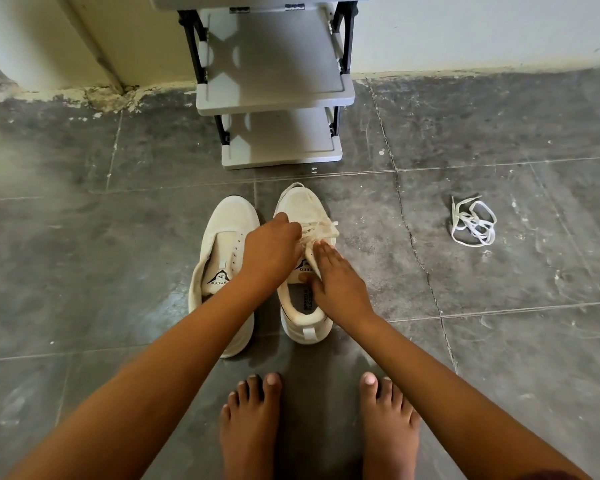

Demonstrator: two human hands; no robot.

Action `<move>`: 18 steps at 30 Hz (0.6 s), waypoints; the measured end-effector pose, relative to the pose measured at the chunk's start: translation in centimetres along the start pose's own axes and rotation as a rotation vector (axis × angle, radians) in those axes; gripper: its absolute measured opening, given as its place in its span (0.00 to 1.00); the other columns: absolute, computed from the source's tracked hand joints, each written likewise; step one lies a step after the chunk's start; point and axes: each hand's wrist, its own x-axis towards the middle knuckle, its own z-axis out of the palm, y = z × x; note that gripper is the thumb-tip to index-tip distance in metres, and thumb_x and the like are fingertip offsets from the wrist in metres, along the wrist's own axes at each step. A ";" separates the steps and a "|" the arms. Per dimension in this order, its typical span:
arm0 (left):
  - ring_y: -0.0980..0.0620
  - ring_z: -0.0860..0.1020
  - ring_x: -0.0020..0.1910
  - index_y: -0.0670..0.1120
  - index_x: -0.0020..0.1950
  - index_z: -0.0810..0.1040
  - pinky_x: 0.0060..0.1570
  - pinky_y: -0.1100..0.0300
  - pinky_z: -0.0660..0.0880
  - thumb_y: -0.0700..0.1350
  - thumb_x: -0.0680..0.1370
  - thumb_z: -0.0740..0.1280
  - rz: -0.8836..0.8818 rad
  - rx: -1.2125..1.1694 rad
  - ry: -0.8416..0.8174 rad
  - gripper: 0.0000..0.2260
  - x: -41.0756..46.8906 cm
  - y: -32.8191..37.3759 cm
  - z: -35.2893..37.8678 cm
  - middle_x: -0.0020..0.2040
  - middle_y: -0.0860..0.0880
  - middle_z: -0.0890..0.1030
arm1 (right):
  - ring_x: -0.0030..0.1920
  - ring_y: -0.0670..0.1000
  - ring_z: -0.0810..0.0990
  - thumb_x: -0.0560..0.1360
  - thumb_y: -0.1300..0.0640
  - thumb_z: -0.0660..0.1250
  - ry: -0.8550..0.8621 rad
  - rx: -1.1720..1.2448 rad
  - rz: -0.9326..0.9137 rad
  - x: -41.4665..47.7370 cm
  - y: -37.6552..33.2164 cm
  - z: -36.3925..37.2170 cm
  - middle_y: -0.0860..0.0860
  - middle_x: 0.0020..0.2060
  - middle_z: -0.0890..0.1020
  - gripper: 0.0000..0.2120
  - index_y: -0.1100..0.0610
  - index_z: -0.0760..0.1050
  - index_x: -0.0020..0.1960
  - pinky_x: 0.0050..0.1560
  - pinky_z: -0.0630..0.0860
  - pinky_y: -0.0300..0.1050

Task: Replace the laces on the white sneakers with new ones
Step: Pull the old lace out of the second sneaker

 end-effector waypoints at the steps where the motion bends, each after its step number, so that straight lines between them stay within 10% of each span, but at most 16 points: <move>1: 0.46 0.78 0.49 0.45 0.56 0.78 0.43 0.54 0.73 0.48 0.78 0.63 0.014 0.064 -0.018 0.10 0.2 0.3 -0.1 0.55 0.46 0.76 | 0.76 0.50 0.53 0.80 0.54 0.56 0.000 -0.005 0.001 0.0 0.0 0.0 0.53 0.76 0.55 0.28 0.57 0.49 0.77 0.73 0.51 0.41; 4: 0.46 0.78 0.49 0.44 0.53 0.79 0.44 0.56 0.72 0.45 0.78 0.64 -0.009 0.034 -0.050 0.08 0.6 0.5 -0.7 0.52 0.46 0.78 | 0.76 0.50 0.53 0.80 0.53 0.56 -0.004 -0.018 0.001 0.1 0.0 0.0 0.53 0.76 0.56 0.29 0.58 0.49 0.77 0.73 0.51 0.41; 10: 0.60 0.74 0.28 0.45 0.39 0.77 0.29 0.68 0.70 0.40 0.77 0.66 -0.159 -1.201 0.030 0.07 0.8 0.0 -4.9 0.28 0.54 0.77 | 0.75 0.52 0.56 0.81 0.50 0.56 0.000 -0.023 0.012 0.1 -0.2 0.0 0.54 0.75 0.58 0.28 0.57 0.52 0.77 0.71 0.58 0.45; 13: 0.56 0.76 0.34 0.46 0.44 0.79 0.38 0.62 0.75 0.42 0.77 0.67 -0.151 -1.001 0.139 0.03 1.5 -0.3 -5.0 0.35 0.53 0.79 | 0.75 0.52 0.56 0.81 0.49 0.55 0.003 -0.029 0.013 0.1 -0.1 -0.1 0.53 0.75 0.58 0.28 0.57 0.51 0.77 0.71 0.58 0.45; 18: 0.52 0.76 0.50 0.48 0.56 0.80 0.50 0.57 0.73 0.50 0.74 0.70 -0.038 -0.238 -0.145 0.12 0.8 -1.2 -1.4 0.53 0.50 0.80 | 0.76 0.50 0.53 0.81 0.51 0.55 -0.007 -0.022 0.003 0.0 0.0 0.0 0.52 0.76 0.55 0.28 0.57 0.49 0.77 0.73 0.52 0.42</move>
